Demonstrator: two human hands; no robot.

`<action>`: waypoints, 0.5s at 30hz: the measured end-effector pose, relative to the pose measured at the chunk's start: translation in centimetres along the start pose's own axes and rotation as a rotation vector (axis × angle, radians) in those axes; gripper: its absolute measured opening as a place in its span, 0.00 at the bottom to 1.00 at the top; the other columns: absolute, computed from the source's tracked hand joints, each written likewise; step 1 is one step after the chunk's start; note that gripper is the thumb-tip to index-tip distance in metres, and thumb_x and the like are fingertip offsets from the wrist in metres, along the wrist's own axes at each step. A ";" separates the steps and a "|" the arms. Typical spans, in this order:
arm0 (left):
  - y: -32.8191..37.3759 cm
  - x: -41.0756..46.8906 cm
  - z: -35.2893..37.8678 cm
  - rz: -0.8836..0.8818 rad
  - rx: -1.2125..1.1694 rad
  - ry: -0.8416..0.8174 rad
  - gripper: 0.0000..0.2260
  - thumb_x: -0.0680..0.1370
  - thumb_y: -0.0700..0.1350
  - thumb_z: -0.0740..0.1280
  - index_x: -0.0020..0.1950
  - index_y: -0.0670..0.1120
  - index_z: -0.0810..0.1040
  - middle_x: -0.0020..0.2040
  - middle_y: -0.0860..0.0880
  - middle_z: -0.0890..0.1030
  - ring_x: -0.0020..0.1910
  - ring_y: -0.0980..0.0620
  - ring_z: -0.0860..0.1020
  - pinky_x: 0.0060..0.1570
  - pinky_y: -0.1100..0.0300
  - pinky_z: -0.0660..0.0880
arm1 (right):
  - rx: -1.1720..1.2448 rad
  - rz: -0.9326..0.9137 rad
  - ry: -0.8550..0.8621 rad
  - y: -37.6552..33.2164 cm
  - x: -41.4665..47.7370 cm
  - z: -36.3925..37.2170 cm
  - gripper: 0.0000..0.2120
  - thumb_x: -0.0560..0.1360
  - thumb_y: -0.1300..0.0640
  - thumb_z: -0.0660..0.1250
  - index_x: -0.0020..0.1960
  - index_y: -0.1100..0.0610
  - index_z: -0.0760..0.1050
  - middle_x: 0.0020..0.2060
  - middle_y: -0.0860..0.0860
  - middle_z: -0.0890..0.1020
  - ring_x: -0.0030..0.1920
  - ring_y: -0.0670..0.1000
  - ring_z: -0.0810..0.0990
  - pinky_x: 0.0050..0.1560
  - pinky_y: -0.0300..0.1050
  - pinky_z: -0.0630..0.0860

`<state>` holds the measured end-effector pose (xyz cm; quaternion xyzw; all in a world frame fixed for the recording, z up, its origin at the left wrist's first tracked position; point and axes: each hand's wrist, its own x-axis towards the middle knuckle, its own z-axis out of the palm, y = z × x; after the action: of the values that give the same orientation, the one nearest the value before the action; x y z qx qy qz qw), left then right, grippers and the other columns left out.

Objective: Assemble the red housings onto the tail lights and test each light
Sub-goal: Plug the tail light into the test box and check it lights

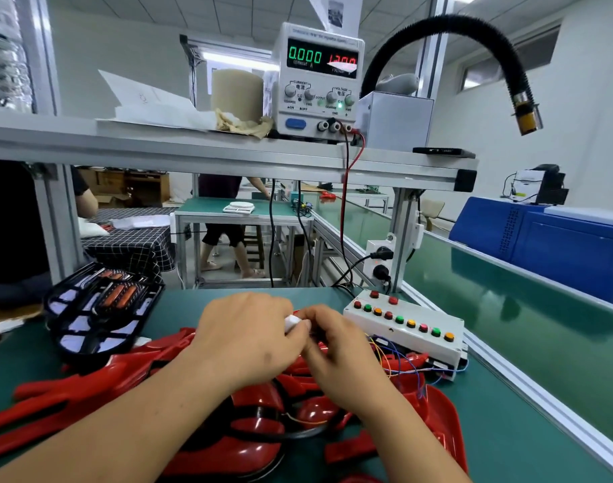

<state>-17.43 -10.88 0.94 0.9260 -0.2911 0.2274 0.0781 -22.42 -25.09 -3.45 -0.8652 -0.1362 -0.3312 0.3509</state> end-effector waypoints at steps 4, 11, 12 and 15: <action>-0.1 0.0 -0.1 -0.013 -0.005 0.036 0.21 0.74 0.67 0.53 0.37 0.51 0.70 0.33 0.53 0.72 0.39 0.50 0.71 0.29 0.59 0.58 | 0.029 -0.003 0.010 0.0 0.1 0.0 0.08 0.76 0.63 0.66 0.52 0.54 0.79 0.38 0.38 0.79 0.38 0.39 0.76 0.40 0.33 0.70; -0.5 0.2 -0.7 -0.018 -0.012 0.032 0.24 0.73 0.71 0.54 0.39 0.52 0.72 0.33 0.55 0.73 0.38 0.52 0.72 0.29 0.59 0.60 | 0.049 -0.016 0.029 0.1 0.1 -0.4 0.07 0.76 0.56 0.68 0.52 0.53 0.81 0.39 0.40 0.82 0.41 0.40 0.78 0.41 0.31 0.72; -0.7 0.1 -0.8 -0.021 -0.033 0.035 0.24 0.73 0.72 0.54 0.38 0.52 0.70 0.34 0.55 0.73 0.39 0.52 0.72 0.30 0.59 0.61 | 0.033 -0.008 0.030 0.2 0.1 -0.5 0.08 0.76 0.53 0.68 0.53 0.52 0.81 0.42 0.41 0.82 0.43 0.40 0.79 0.43 0.31 0.72; -1.7 0.3 -1.9 -0.059 -0.193 0.034 0.18 0.76 0.68 0.57 0.40 0.54 0.68 0.36 0.55 0.73 0.40 0.51 0.73 0.36 0.56 0.67 | -0.148 0.103 0.017 0.6 0.1 -0.8 0.17 0.76 0.43 0.68 0.62 0.48 0.78 0.48 0.40 0.79 0.51 0.40 0.77 0.57 0.39 0.68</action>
<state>-16.91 -9.13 2.73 0.9183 -0.2829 0.2117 0.1784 -22.43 -26.07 -3.31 -0.8918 -0.0635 -0.3293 0.3037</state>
